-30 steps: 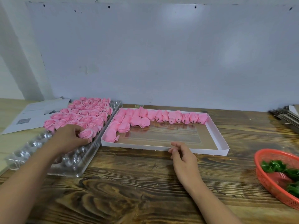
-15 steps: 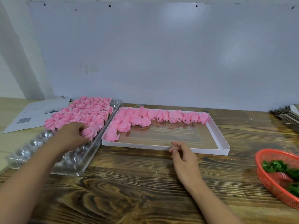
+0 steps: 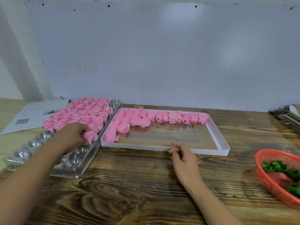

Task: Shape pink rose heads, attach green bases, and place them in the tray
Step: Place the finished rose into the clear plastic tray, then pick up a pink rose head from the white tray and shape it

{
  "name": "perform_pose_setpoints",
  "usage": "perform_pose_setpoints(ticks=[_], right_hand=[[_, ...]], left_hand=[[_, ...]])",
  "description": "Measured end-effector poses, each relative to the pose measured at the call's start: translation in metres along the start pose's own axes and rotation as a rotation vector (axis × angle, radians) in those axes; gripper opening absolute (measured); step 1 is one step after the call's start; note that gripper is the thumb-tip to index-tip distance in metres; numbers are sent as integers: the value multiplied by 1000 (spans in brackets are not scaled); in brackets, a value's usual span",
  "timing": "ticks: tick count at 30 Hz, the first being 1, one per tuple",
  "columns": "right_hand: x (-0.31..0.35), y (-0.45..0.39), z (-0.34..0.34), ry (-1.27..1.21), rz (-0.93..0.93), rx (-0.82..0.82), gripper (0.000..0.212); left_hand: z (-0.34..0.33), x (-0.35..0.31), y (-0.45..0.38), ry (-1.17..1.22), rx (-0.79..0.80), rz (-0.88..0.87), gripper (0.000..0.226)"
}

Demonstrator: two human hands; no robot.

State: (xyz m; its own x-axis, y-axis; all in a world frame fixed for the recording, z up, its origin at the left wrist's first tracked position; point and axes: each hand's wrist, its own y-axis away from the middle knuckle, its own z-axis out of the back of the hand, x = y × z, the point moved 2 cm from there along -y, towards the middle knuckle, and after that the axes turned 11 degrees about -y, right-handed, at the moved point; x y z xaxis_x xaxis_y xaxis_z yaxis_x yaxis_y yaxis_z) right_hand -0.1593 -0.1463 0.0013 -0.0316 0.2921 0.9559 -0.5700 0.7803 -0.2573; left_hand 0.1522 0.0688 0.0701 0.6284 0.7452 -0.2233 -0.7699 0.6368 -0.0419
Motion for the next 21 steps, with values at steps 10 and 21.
perform_pose_setpoints(ticks=[10,21], right_hand=[[0,0,-1,0,2,2,31],[0,0,-2,18,19,14,38]], left_hand=[[-1,-1,8,-107,-58,-14,40],[3,-21,40,-14,-293,13,48]])
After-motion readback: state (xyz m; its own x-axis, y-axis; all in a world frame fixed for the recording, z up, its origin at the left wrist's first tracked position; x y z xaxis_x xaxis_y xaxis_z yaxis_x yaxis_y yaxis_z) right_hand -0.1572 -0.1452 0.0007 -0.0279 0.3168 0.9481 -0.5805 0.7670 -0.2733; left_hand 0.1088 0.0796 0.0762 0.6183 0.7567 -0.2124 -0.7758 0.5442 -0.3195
